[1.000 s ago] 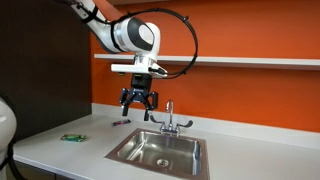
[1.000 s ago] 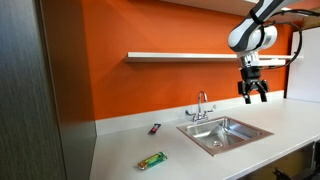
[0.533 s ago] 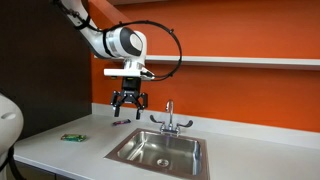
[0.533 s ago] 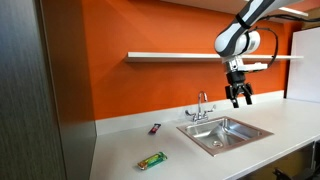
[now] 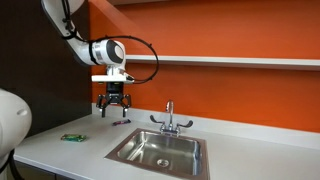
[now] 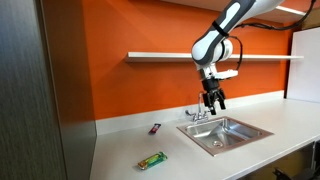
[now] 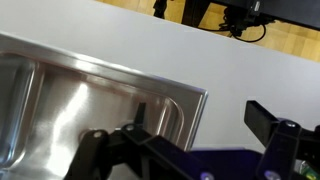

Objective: Put the green packet in the sink.

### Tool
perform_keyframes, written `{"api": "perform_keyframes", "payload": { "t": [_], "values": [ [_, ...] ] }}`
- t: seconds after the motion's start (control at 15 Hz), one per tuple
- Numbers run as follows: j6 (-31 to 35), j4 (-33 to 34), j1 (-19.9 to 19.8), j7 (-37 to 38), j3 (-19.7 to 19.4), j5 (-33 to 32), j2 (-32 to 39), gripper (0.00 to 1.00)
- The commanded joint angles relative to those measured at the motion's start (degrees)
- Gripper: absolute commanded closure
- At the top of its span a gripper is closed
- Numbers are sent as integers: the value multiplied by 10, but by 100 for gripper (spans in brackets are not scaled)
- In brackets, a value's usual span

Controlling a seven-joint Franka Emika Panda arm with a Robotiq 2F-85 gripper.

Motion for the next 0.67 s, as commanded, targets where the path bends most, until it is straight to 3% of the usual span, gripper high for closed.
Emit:
{"api": "perform_keyframes", "payload": {
  "t": [0.0,0.6],
  "values": [
    [19,40,15,-27,26,8,52,0],
    [36,119,46,-10,79,29,157,0]
  ]
}}
